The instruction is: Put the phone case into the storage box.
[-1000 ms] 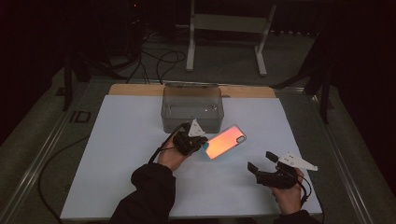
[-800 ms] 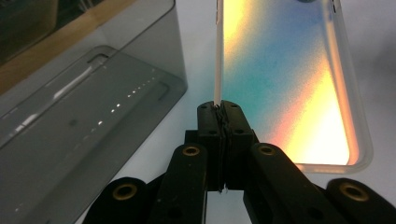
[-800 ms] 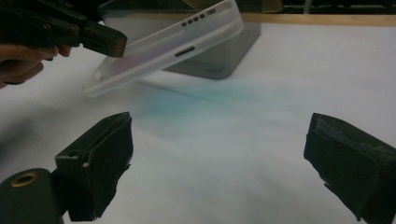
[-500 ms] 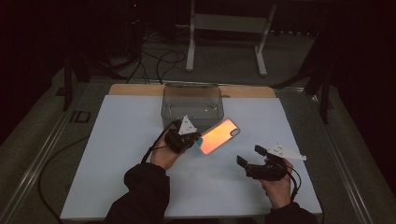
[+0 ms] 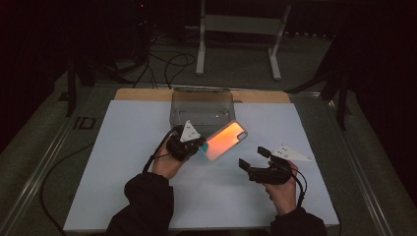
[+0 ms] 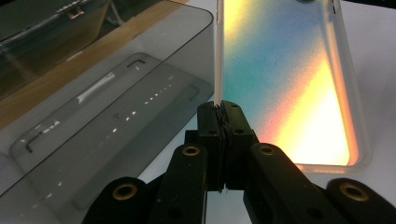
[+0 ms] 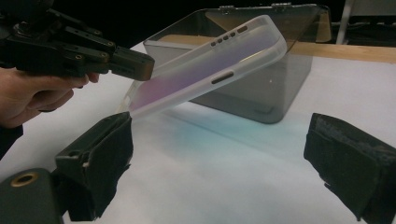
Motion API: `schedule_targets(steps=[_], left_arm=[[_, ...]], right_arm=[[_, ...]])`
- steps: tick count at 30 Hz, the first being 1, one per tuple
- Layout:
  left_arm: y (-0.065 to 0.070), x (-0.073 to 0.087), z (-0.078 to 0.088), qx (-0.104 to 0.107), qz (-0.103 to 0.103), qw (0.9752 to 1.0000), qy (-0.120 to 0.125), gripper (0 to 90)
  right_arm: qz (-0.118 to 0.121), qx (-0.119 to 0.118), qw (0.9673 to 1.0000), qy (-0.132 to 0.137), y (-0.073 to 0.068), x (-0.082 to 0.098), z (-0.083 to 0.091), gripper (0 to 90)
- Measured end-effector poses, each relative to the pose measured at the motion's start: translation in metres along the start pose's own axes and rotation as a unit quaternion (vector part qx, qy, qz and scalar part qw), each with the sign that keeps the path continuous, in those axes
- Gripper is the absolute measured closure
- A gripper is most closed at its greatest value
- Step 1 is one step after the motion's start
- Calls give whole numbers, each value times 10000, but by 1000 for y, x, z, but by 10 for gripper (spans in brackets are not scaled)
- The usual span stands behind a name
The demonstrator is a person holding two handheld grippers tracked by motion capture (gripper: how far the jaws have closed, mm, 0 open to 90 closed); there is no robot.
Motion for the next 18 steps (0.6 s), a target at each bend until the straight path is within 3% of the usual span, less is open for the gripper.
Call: schedule_targets(steps=[18], left_arm=[[-14, 11, 23, -280, 116, 9994, 136, 895]], right_arm=[[158, -246, 9995, -69, -22, -17, -20, 81]])
Point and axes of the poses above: each handheld gripper's, and its own axes: z roughly backward along the jaws, x roughly out of its underside, y roughly to its right, the point moved 4 cm from there along -z, roughly forward along the jaws, and after that the axes turned 7 degrees about -y, right-handed, at the moved point
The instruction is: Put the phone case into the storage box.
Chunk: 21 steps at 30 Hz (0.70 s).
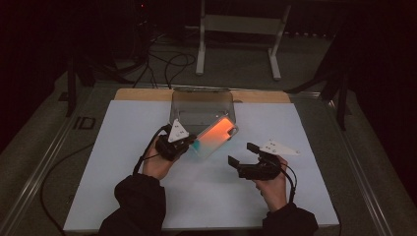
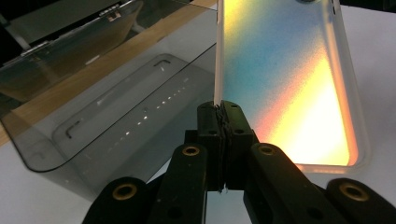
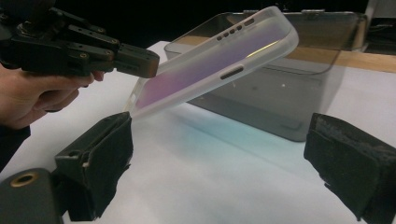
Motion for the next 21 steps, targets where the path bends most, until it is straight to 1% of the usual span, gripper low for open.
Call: schedule_targets(steps=[3, 6, 11, 15, 19, 21], left_arm=[[-2, 2, 4, -35, 16, 10000, 34, 895], [-4, 3, 7, -67, 19, 9999, 72, 895], [-5, 4, 11, -114, 73, 9998, 160, 895], [-5, 5, 15, -152, 71, 9996, 217, 895], [-4, 4, 19, -171, 38, 9995, 268, 895], [-4, 4, 21, -173, 23, 9994, 312, 895]], right_arm=[[9, -29, 10000, -5, -3, -2, -4, 81], [-35, -87, 10000, 0, -6, -4, -9, 81], [8, -161, 9999, -21, -12, -9, -19, 81], [36, -245, 9997, -24, -18, -15, -28, 81], [-18, -322, 9995, -18, -21, -19, -33, 81], [-72, -351, 9994, 22, -24, -26, -37, 81]])
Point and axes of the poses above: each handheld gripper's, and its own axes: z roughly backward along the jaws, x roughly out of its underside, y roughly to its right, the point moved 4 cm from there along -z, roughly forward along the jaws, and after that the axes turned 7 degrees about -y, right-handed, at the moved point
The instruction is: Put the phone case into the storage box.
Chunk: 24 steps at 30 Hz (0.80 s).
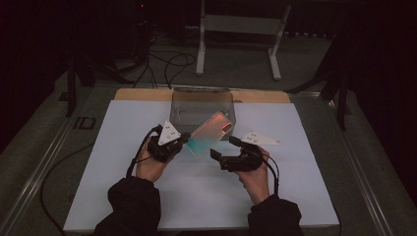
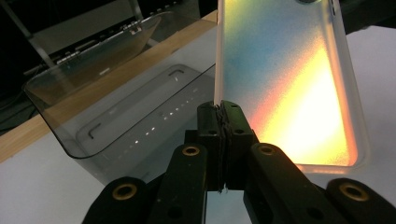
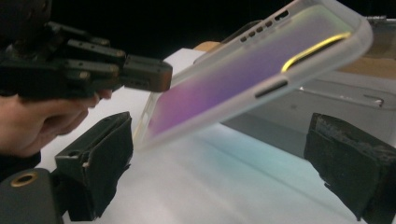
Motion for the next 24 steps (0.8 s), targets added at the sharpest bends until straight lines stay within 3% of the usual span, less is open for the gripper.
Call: schedule_targets(steps=[8, 15, 19, 24], left_arm=[[0, 0, 4, -35, 41, 9999, 144, 895], [2, 3, 3, -25, 54, 9998, 173, 895], [4, 3, 2, -18, 108, 9997, 227, 895], [4, 3, 1, -39, 185, 9994, 290, 895]], right_arm=[[46, 15, 10000, -81, -5, -9, -10, 97], [-186, 66, 9998, -35, -7, -12, -16, 217], [-411, -41, 9991, -76, -8, -14, -21, 387], [-430, -50, 9991, -31, -10, -14, -22, 565]])
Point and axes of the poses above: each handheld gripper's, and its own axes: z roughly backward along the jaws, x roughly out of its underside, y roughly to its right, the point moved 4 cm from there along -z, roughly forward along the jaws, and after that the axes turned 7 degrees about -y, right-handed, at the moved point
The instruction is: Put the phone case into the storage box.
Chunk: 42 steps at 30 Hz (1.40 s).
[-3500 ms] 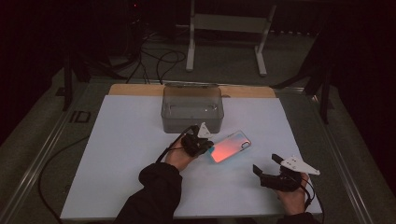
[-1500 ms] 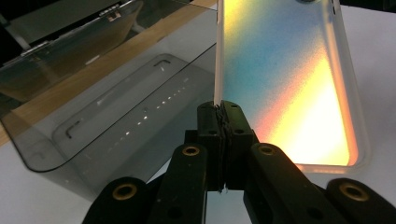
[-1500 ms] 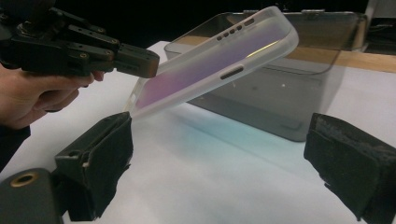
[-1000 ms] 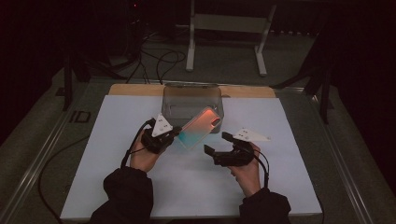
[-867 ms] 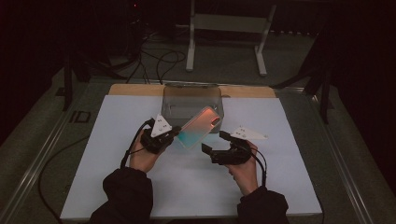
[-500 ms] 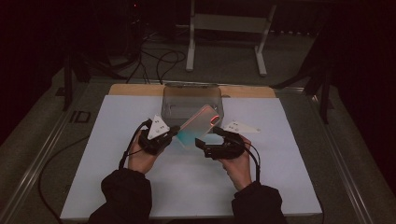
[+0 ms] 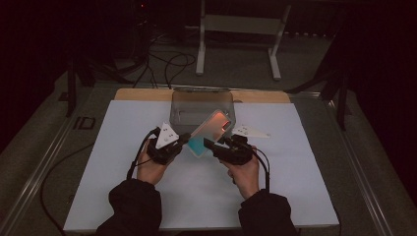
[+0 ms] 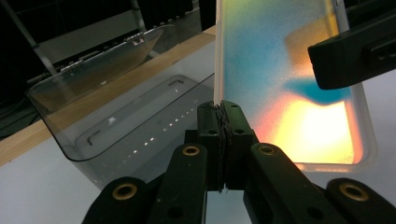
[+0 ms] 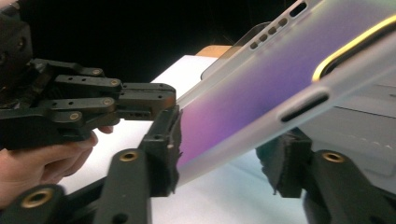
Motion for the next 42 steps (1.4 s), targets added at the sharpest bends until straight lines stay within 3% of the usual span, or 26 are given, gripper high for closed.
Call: schedule_targets(steps=[3, 7, 11, 19, 24, 28, 35, 40, 42], left_arm=[[1, 1, -1, -18, 17, 10000, -5, 895], [4, 3, -3, -21, 28, 10000, 6, 895], [7, 4, -5, -68, 47, 10000, 26, 895], [12, 9, -7, -136, 148, 9998, 94, 894], [16, 10, -8, -138, 185, 9997, 112, 892], [16, 11, -11, -95, 213, 9997, 60, 890], [14, 11, -8, -66, 98, 9999, 18, 862], [11, 9, -3, 66, 178, 9997, 153, 760], [9, 8, -1, 153, 268, 9994, 166, 677]], right_arm=[[-73, -1, 9999, 80, -2, 0, 0, 619], [-408, -28, 9990, 170, 0, -3, 2, 667], [-807, -175, 9964, 214, 2, -5, 3, 726], [-1197, -294, 9922, 205, 2, -8, 3, 800], [-1248, -202, 9916, 281, 2, -8, 4, 814], [-1223, -127, 9922, 191, 2, -8, 4, 816], [-1226, -128, 9923, 106, 3, -7, 3, 820], [-1143, -53, 9934, 20, 3, -6, 2, 820], [-1132, -40, 9936, 10, 4, -6, 2, 819]])
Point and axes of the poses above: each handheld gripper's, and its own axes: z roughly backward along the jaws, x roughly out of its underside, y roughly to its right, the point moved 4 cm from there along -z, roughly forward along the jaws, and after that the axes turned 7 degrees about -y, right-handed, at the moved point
